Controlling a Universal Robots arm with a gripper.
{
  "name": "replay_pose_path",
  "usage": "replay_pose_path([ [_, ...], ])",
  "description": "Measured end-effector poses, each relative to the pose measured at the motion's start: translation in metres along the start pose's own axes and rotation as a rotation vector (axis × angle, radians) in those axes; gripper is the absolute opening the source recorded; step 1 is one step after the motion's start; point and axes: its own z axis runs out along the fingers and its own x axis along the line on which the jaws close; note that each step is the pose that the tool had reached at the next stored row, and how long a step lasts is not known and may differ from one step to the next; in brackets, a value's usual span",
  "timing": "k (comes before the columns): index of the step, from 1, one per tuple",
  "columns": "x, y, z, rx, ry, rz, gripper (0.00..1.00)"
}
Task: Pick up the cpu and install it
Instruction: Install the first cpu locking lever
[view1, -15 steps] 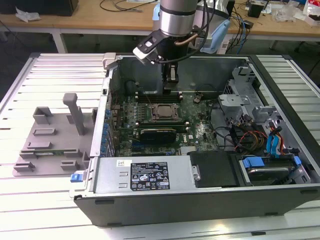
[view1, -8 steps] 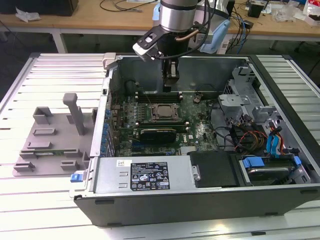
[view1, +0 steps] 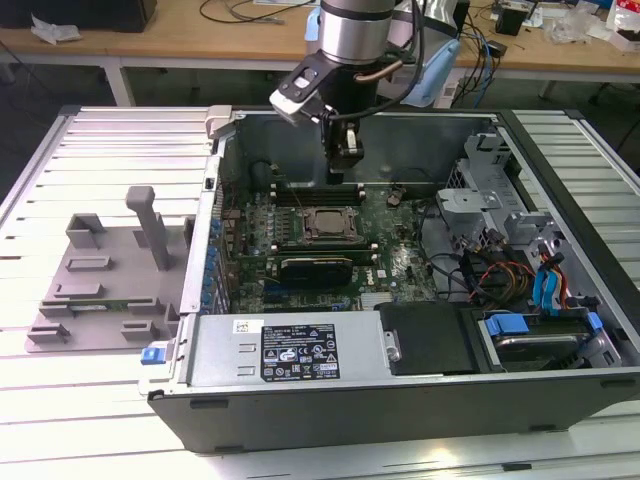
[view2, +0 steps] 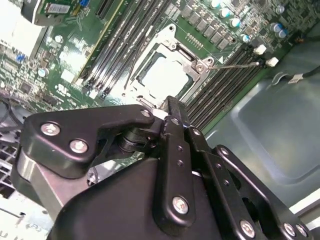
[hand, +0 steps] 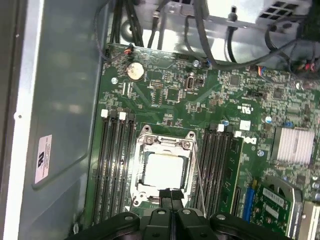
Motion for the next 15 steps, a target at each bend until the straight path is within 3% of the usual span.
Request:
replay_pose_path([
  [15,0.0000,0.0000,0.0000,-0.0152,-0.0112,-0.286,0.11],
])
